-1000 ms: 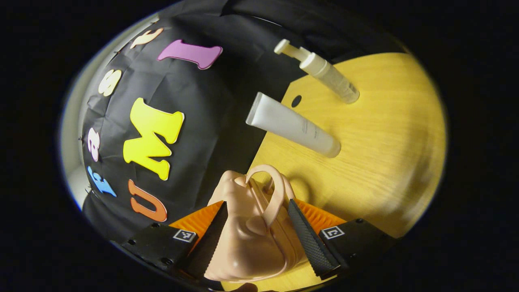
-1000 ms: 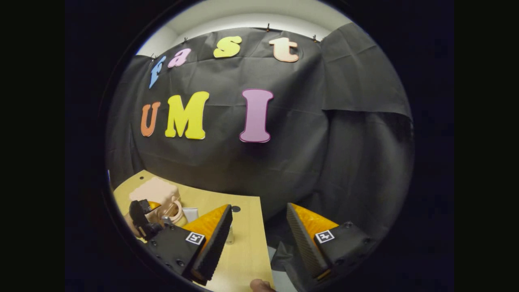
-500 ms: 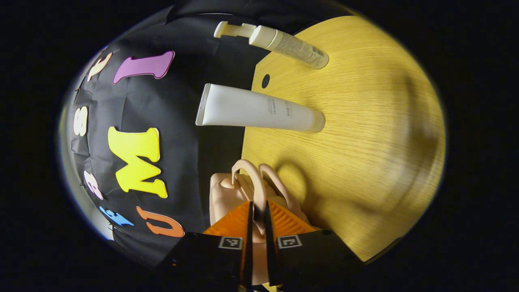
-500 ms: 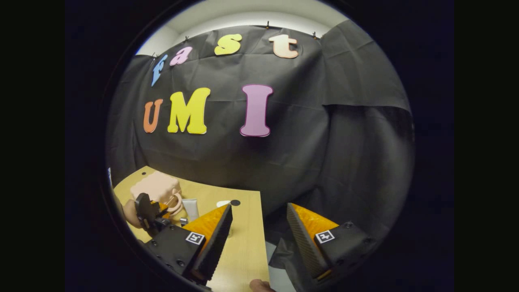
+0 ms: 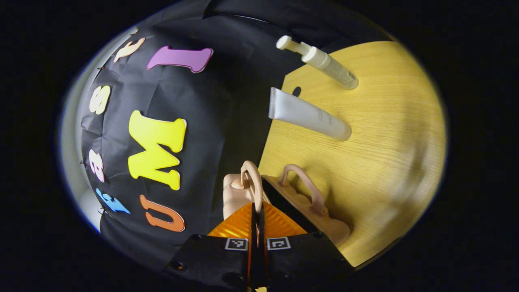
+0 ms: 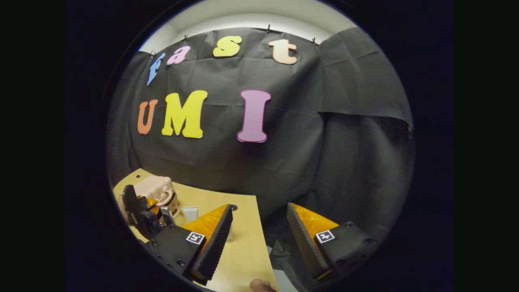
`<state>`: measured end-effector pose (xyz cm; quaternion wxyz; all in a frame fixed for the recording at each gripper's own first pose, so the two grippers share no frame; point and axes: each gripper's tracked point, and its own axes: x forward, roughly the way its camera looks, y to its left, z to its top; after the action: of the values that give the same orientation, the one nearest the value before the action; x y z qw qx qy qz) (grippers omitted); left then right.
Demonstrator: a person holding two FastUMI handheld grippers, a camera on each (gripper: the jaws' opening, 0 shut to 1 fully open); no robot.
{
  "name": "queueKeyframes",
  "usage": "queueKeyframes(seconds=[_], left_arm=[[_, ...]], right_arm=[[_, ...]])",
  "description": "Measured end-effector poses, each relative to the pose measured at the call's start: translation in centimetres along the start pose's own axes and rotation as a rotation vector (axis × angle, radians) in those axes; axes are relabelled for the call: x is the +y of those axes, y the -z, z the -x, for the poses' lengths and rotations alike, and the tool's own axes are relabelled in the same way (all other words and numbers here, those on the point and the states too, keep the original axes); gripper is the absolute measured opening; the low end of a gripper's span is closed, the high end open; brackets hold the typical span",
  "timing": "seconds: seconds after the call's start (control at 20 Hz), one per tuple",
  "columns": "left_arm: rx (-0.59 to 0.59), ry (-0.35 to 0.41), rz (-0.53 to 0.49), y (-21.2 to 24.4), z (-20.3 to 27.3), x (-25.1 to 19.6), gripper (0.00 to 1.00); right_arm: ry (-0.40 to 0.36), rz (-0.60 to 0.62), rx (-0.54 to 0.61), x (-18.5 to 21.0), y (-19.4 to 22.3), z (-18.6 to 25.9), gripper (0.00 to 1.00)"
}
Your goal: First open the suitcase, pack the skin care products into it, and then close the suitcase.
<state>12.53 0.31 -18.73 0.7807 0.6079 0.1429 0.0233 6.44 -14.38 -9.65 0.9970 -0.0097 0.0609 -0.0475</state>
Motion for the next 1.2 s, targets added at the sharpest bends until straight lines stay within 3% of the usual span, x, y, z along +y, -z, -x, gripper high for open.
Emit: queueKeyframes(seconds=[0.3, 0.45, 0.8, 0.95, 1.2], left_arm=[[-0.047, -0.045, 0.254, 3.4, 1.5, 8.9, 0.02], [-0.053, -0.06, 0.352, 8.0, 1.3, 14.1, 0.02], [-0.022, -0.07, 0.507, 21.6, 0.0, 20.6, 0.02], [0.021, -0.049, 0.546, 28.2, -1.7, 21.2, 0.03], [0.124, 0.015, 0.585, 37.4, -3.3, 18.0, 0.03]], right_arm=[[0.092, -0.055, -0.055, 4.2, -3.4, 1.5, 0.8], [0.146, -0.063, -0.066, 6.9, -4.2, 2.2, 0.79], [0.158, -0.061, -0.07, 16.1, -5.7, 3.5, 0.8], [0.164, -0.04, -0.066, 19.1, -6.1, 4.0, 0.8], [0.168, -0.055, -0.019, 23.2, -5.9, 3.8, 0.8]])
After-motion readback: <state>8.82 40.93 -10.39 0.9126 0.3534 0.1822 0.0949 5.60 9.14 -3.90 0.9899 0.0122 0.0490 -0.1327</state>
